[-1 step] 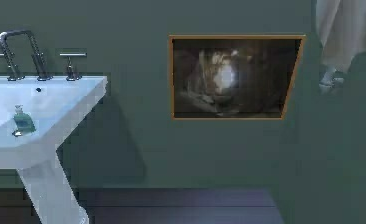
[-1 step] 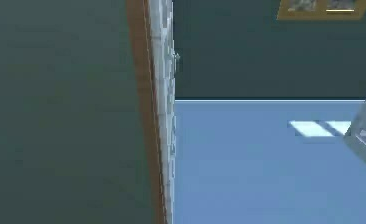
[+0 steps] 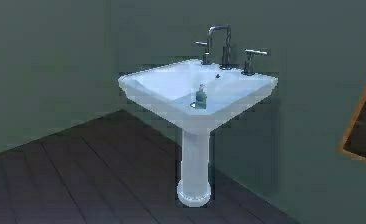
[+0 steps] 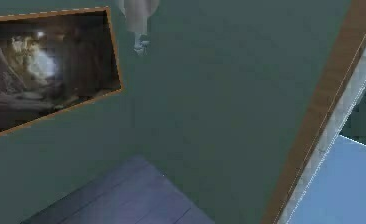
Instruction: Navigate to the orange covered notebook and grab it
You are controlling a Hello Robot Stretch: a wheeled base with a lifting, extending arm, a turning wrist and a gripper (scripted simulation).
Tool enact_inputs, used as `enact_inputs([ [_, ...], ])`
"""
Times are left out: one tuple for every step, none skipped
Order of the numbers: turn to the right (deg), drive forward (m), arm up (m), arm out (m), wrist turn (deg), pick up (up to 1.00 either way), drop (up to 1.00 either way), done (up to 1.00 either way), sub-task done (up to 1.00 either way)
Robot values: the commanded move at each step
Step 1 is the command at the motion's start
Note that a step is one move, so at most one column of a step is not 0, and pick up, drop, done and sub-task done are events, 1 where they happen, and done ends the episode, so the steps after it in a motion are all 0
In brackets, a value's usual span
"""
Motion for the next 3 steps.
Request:
enact_inputs([
  [-45.0,0.0,0.0,0.0,0.0,0.0,0.0,0.0,0.0],
  [-33.0,0.0,0.0,0.0,0.0,0.0,0.0,0.0,0.0],
  [0.0,1.0,0.0,0.0,0.0,0.0,0.0,0.0,0.0],
])
